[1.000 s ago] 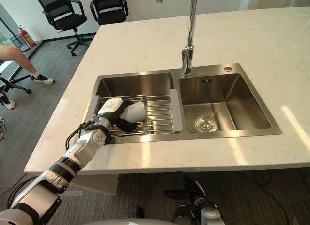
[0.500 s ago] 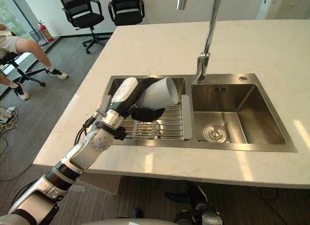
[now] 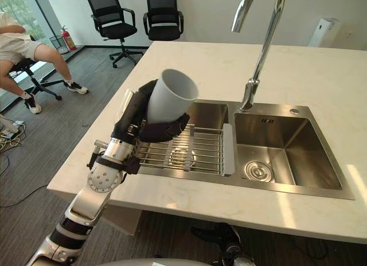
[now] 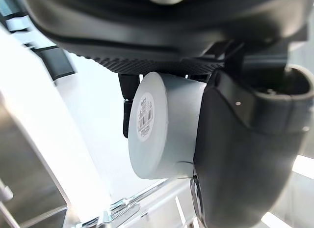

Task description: Walk over to the sink, pick up the cup, carry it to the dishwasher, place the cup inside the dishwasher, then close the dishwasher door

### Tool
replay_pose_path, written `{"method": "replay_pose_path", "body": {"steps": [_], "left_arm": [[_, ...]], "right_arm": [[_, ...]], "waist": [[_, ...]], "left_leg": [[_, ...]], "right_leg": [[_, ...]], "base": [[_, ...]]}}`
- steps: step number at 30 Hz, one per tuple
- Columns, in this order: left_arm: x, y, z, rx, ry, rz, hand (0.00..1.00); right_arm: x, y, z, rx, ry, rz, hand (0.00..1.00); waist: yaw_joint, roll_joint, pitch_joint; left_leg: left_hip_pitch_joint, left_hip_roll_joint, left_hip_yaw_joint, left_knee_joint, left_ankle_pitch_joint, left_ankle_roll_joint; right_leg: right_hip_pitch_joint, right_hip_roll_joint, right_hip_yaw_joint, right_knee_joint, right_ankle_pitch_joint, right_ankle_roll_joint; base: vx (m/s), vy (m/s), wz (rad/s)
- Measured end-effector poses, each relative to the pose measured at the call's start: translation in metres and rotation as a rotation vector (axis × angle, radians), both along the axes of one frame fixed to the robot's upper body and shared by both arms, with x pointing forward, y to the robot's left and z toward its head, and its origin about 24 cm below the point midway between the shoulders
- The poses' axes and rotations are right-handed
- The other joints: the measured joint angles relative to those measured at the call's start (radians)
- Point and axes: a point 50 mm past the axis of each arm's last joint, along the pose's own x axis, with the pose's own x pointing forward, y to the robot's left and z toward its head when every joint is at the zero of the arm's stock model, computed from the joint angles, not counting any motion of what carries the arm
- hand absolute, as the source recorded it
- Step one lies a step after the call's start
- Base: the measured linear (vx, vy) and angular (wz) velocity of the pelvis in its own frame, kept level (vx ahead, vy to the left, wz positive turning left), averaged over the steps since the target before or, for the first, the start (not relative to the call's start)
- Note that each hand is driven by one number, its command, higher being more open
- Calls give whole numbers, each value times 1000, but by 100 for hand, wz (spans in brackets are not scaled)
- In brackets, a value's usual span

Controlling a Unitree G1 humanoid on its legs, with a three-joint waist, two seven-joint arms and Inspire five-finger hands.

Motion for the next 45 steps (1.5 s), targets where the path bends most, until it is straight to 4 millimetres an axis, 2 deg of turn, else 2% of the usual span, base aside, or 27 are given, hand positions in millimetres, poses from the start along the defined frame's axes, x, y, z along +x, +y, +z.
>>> {"method": "replay_pose_path", "body": {"steps": [6,9,17,20,21,23,24,25,27,28,29,30,31,33,34,35,37,38,39,40,41,42,43,44,45], "left_arm": [[-14,17,-25,-197,130,47,0],[-21,18,-30,-244,132,45,0],[-34,22,-41,-269,165,60,0],[-38,20,-42,-287,168,64,0],[-38,19,-42,-296,168,64,0],[-39,16,-40,-305,152,53,0],[-40,15,-37,-310,126,43,0],[-40,15,-35,-310,111,41,0],[-39,16,-28,-316,81,51,0],[-38,16,-28,-318,79,55,0],[-38,16,-28,-323,83,63,0],[-38,14,-30,-329,97,59,0],[-38,13,-31,-330,100,55,0],[-40,8,-30,-321,100,18,0],[-40,7,-30,-319,97,11,0],[-40,7,-28,-325,87,5,0],[-41,5,-26,-331,81,-3,0],[-41,5,-26,-332,78,-6,0],[-41,5,-24,-332,68,-11,0],[-41,6,-24,-331,64,-12,0],[-42,6,-24,-329,61,-13,0],[-42,6,-24,-324,58,-21,0],[-41,5,-28,-319,69,-31,0],[-42,4,-29,-322,73,-32,0],[-43,0,-33,-347,81,-33,0]], "right_arm": [[0,12,-1,44,4,-50,100],[-1,14,-2,45,9,-60,100],[2,15,-2,39,21,-63,100],[5,17,-1,35,15,-54,100],[5,16,-1,27,17,-46,100],[6,15,-1,10,15,-46,100],[9,14,0,1,1,-41,100],[13,15,1,0,-10,-38,100],[35,18,6,-1,-60,-23,100],[42,18,8,-2,-75,-22,100],[55,17,13,-3,-108,-25,100],[65,12,18,-11,-146,-38,100],[68,10,20,-17,-159,-41,100],[70,8,22,-26,-170,-37,100],[70,10,22,-21,-170,-35,100],[71,7,23,-34,-176,-35,100],[66,0,22,-63,-165,-38,100],[62,-2,22,-67,-163,-43,100],[55,-8,22,-78,-171,-53,100],[46,-12,22,-41,-198,-81,100],[42,-13,23,-25,-223,-69,100],[34,-12,25,-8,-259,-51,100],[27,-7,25,6,-261,-51,100],[25,-5,26,11,-267,-48,100],[25,-1,30,11,-287,-22,100]], "waist": [[27,-11,-23],[46,-16,-26],[66,-19,-27],[70,-27,-21],[71,-32,-17],[72,-36,-13],[83,-43,-9],[89,-48,-5],[103,-63,8],[104,-62,12],[120,-53,24],[124,-18,41],[124,-3,44],[112,13,42],[106,0,45],[95,1,47],[87,10,43],[82,14,40],[70,37,29],[63,35,26],[58,36,25],[23,25,25],[0,-7,26],[4,-5,27],[12,28,24]], "left_leg": [[-11,-3,-19,26,-15,3],[-21,-4,-30,34,-17,4],[-48,-5,-46,64,-30,7],[-79,-23,-71,117,-59,13],[-81,-35,-89,128,-69,22],[-80,-53,-126,134,-71,34],[-89,-61,-138,142,-63,41],[-99,-69,-141,154,-54,35],[-155,-98,-167,216,-53,37],[-168,-101,-171,230,-52,35],[-185,-101,-175,248,-48,29],[-191,-83,-186,259,-41,17],[-192,-70,-187,255,-38,11],[-199,-1,-68,239,-66,43],[-202,10,-41,240,-66,50],[-223,32,11,289,-74,66],[-230,72,91,470,-104,99],[-226,87,115,517,-136,103],[-242,106,172,545,-156,103],[-263,98,208,521,-153,100],[-263,79,207,476,-148,92],[-237,19,165,295,-119,76],[-214,3,241,268,-113,102],[-202,28,279,321,-120,104],[-134,47,266,255,-139,32]], "right_leg": [[26,5,-20,-31,12,3],[32,6,-29,-45,19,3],[27,6,-41,-44,22,3],[2,-20,-52,53,-19,-4],[-16,-45,-53,135,-45,-7],[-60,-81,-26,279,-61,-5],[-91,-95,22,347,-68,6],[-101,-100,47,367,-77,15],[-108,-112,96,377,-143,18],[-102,-110,100,357,-154,20],[-75,-95,102,295,-179,24],[-55,-70,85,263,-174,22],[-46,-62,73,254,-169,12],[-39,-47,24,245,-155,-13],[-42,-56,14,238,-152,-25],[-57,-66,3,237,-142,-30],[-69,-84,-8,242,-119,-5],[-68,-87,-17,244,-117,0],[-69,-84,-39,252,-114,6],[-81,-87,-56,247,-115,2],[-88,-85,-58,239,-116,0],[-98,-100,-72,202,-103,-9],[-76,-143,-136,143,-56,11],[-70,-142,-154,134,-42,33],[-58,-123,-167,141,-34,41]], "base": [[6,7,8],[-3,8,11],[-2,1,5],[1,20,26],[-39,9,41],[-41,11,63],[-30,-3,60],[-32,-19,46],[-46,-45,49],[-95,-77,38],[-158,-101,25],[-196,-105,25],[-262,-102,33],[-265,-103,46],[-204,-75,50],[-152,-6,35],[-97,50,26],[-23,83,44],[-21,116,63],[-10,95,71],[-25,91,116],[-25,105,165],[-25,105,163],[-28,138,104],[-37,103,34]]}}
